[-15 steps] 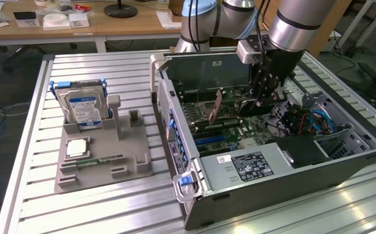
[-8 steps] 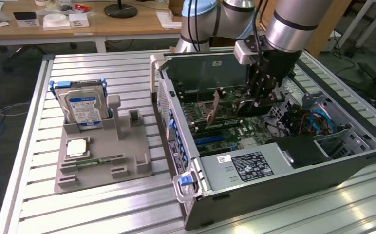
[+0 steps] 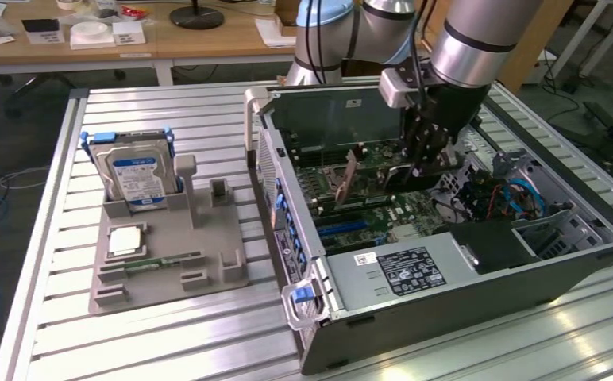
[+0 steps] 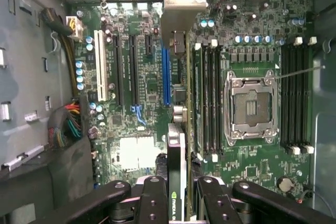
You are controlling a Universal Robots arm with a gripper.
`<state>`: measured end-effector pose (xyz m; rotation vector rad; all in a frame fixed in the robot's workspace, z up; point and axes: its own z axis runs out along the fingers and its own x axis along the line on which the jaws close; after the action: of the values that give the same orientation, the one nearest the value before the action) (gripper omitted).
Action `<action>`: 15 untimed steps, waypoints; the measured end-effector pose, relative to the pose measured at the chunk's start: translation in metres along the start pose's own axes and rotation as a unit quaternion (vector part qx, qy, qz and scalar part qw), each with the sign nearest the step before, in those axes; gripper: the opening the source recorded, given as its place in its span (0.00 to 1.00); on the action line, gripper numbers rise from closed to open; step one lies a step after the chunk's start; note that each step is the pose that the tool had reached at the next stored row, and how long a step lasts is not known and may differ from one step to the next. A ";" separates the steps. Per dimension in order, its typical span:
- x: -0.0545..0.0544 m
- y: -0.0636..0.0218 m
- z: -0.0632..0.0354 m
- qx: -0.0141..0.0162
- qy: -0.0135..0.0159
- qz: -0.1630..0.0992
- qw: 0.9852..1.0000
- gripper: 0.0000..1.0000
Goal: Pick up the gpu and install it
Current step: 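Insert the gpu into the slot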
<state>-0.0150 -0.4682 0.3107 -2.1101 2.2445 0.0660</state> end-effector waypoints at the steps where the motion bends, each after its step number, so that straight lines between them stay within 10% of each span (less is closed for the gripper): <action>1: 0.001 0.0010 0.0000 0.000 0.000 0.000 1.000 0.27; 15: 0.003 0.0045 0.0008 0.000 0.000 -0.001 1.000 0.27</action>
<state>-0.0198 -0.4713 0.3096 -2.1119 2.2429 0.0654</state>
